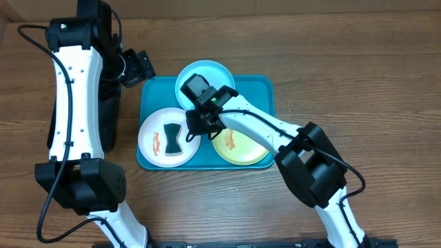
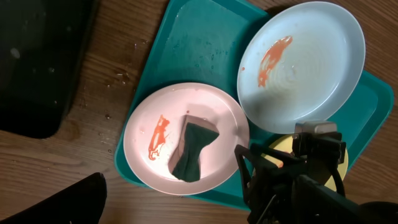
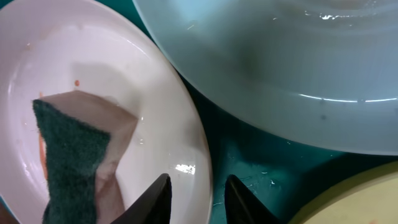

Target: Clean dirty plates on tray and stack at the side

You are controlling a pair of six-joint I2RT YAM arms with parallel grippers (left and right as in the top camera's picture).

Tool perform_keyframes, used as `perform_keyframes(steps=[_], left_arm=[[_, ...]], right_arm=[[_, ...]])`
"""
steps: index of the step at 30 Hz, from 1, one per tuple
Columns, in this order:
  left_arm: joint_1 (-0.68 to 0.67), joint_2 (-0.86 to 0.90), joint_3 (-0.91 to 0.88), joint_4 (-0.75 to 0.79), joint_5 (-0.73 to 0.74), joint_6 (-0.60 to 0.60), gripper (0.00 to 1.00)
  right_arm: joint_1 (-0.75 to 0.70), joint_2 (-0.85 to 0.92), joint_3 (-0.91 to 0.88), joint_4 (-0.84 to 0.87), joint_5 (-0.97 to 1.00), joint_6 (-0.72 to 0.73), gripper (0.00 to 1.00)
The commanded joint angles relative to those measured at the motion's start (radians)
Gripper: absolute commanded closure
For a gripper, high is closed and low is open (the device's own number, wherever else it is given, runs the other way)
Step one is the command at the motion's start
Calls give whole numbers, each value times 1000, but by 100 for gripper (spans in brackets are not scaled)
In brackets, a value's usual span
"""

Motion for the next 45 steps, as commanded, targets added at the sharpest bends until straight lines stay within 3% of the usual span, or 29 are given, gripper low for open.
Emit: perform_keyframes(steps=[1,7,10,16,23,28,36,45], left_arm=[[-10,14,1,5,-17,20,5],[-10,14,-25,8,-17,21,5],[-11,14,-39,8,-13,43,10],[-27,14,-50,2,-13,91,15],[-60,14,-110,-2,-13,99,37],[-65,14,-251,45,-3,102,35],[-66,14,-451,217,134,185,33],[-90,14,-626,409,137,135,34]], right_arm=[[1,9,19,2,50,-3,69],[3,23,18,-3,48,-7,68],[9,42,17,-3,46,-7,70],[8,57,17,1,37,-6,82],[4,57,18,2,38,-6,94],[-14,57,18,0,37,5,94],[-43,57,18,-4,-46,13,94],[-45,57,18,-6,-83,20,94]])
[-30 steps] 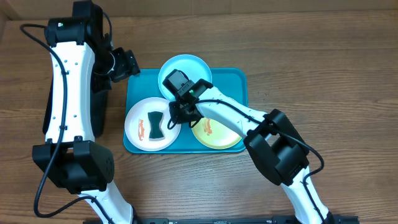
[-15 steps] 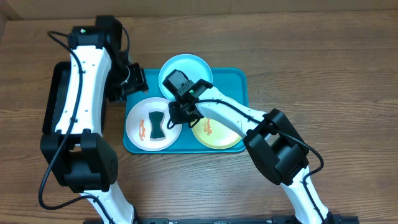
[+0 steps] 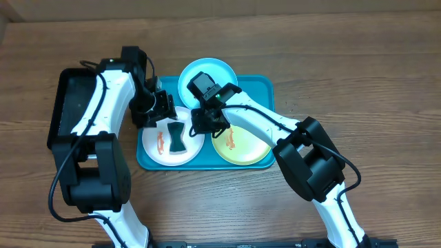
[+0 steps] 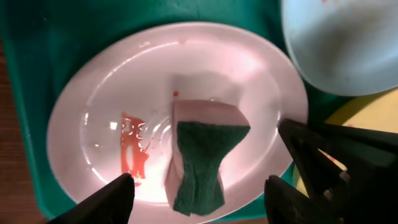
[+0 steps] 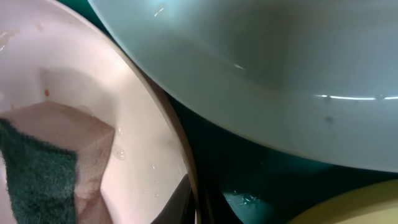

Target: Clean dirty plates on tray and stack at the side

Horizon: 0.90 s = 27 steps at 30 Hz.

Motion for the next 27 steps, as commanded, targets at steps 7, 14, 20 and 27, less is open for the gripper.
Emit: perform_keyframes(steps=[7,14,20,27], left_arm=[[-43,10,-97,90,23,-15,54],[-53,10,-140,121,23,-15,53],[-55,10,-140,80,17,-19,59],[-55,10,-147,66,-47,-32,60]], right_arm=[[-7,18,17,-5,-32,8,94],[-7,18,16,-16,-32,8,94],[-7,18,17,-15,-32,8,94],[-7,18,17,-16,-32,8,95]])
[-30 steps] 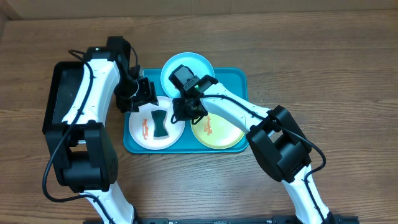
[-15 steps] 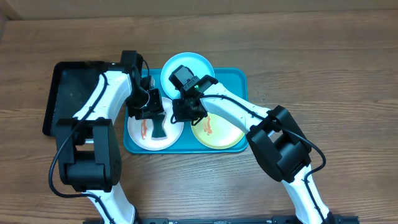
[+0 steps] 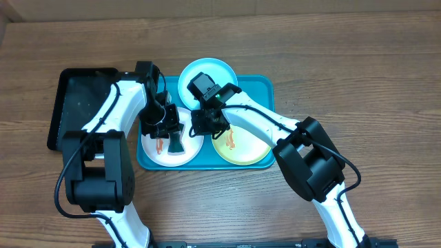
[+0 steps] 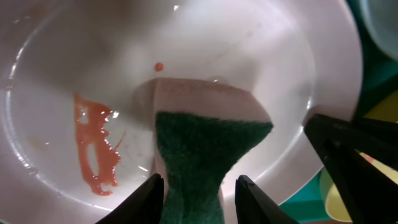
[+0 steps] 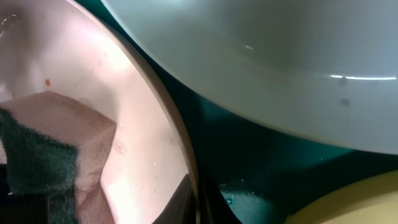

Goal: Clean dirty plates on tray and stack at the side
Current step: 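Scrub the white plate with the sponge in the left gripper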

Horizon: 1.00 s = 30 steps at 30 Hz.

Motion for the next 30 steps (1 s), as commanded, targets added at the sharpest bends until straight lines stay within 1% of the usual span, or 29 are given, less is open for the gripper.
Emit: perform_keyframes(steps=[1,7,8,9,11,15,18,21,23,24,25,26,27,30], left_arm=[[-7,10,-18,-1,-40,-16,60],[-7,10,-47,46,-40,-24,62],[-7,10,-50,49,-40,-24,63],[-7,10,-50,51,-40,-24,68],[-7,10,-50,55,-40,-24,74],[-7,10,-50,72,-44,-24,89],[-7,10,-51,75,-48,-24,92],[-7,10,-61,77,-64,-28,93],[-7,10,-76,90,-135,-75,93],[-7,10,-87,94,-232,-139,94],[-7,10,-90,91,-292,-177,96],[-6,10,-91,87,-340,-205,96],[-6,10,-91,84,-390,-226,96],[-6,10,-91,86,-486,-231,96]], right_arm=[[-6,18,17,0,-8,4,95],[-6,18,17,1,-8,4,95],[-6,18,17,1,-8,4,95],[-6,18,17,0,-8,4,95],[-6,18,17,1,-8,4,95],[-6,18,17,0,-8,4,95],[-6,18,17,-2,-8,5,95],[-6,18,17,-7,-8,5,96],[-6,18,17,-8,-8,4,96],[-6,18,17,-11,-8,4,96],[-6,18,17,-16,-8,4,96],[-6,18,17,-21,-8,4,96],[-6,18,17,-28,-7,4,96],[-6,18,17,-46,-7,4,96]])
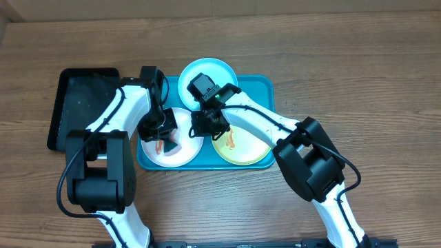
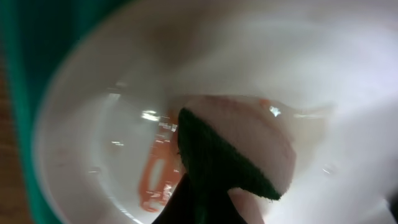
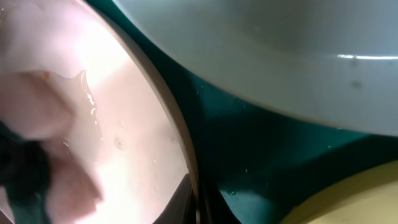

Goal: Clean dirty plates on tray and stack at the side
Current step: 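Scrub the white plate with the sponge in the left gripper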

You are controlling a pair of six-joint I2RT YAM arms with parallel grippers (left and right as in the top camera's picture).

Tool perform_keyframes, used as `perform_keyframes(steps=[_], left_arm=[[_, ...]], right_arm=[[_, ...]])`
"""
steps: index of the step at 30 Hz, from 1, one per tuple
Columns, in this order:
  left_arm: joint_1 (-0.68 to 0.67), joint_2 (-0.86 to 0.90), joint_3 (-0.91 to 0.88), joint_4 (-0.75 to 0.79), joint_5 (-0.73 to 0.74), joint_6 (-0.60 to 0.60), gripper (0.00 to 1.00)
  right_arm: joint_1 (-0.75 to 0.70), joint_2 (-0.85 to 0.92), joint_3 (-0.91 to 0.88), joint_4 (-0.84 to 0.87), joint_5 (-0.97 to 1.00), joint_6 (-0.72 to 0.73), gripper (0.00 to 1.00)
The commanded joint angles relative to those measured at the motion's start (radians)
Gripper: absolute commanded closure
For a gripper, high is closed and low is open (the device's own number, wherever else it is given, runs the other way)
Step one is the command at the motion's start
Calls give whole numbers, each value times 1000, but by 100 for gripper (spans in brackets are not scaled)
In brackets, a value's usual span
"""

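Observation:
On the teal tray [image 1: 258, 93] lie three plates: a white one [image 1: 185, 153] with a red stain [image 2: 155, 177], a light blue one [image 1: 207, 74] and a yellow one [image 1: 244, 148]. My left gripper [image 2: 205, 202] is shut on the green-topped sponge [image 2: 230, 143], which rests in the white plate [image 2: 93, 124] next to the stain. My right gripper [image 3: 198, 202] is shut on that plate's right rim [image 3: 180, 137], with the blue plate [image 3: 280, 37] just beyond it. In the overhead view the left gripper [image 1: 164, 132] and the right gripper [image 1: 202, 128] stand on either side of the white plate.
A black tray [image 1: 79, 103] lies on the wooden table to the left of the teal tray. The yellow plate [image 3: 373, 208] carries an orange smear and lies close to the right of my right gripper. Both arms cross over the teal tray.
My left gripper, which stood open astride the sponge, is now shut on it, and the sponge sits tilted against the red stain. My right gripper still clamps the plate's rim.
First my left gripper was off the tray by the black tray, and my right gripper stood open around the white plate's rim. Then the right was shut on the rim with the left open above the sponge. The left then straddled the sponge and now grips it.

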Motion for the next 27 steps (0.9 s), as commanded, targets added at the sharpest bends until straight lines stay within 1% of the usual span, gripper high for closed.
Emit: perform_keyframes(steps=[1,6,9,12,17,18,21,24,27], left_arm=[[8,10,-26,7,-282,-77,96],[8,9,-23,22,-368,-77,96],[8,9,-20,43,-357,-76,96],[8,9,-20,86,-245,-62,96],[6,10,-23,206,152,34,96],[4,10,-23,222,203,39,96],[-13,10,-23,254,287,41,96],[-35,10,-23,256,305,42,96],[-62,10,-23,263,370,91,96]], right_arm=[[-8,18,17,-27,4,0,96],[-8,18,17,-50,4,0,96],[-8,18,16,-56,3,0,96],[-8,18,17,-56,3,0,96],[-8,18,17,-50,3,1,96],[-8,18,17,-48,3,1,96],[-8,18,17,-40,3,1,96],[-8,18,17,-32,3,1,96],[-8,18,17,-31,3,1,96]])
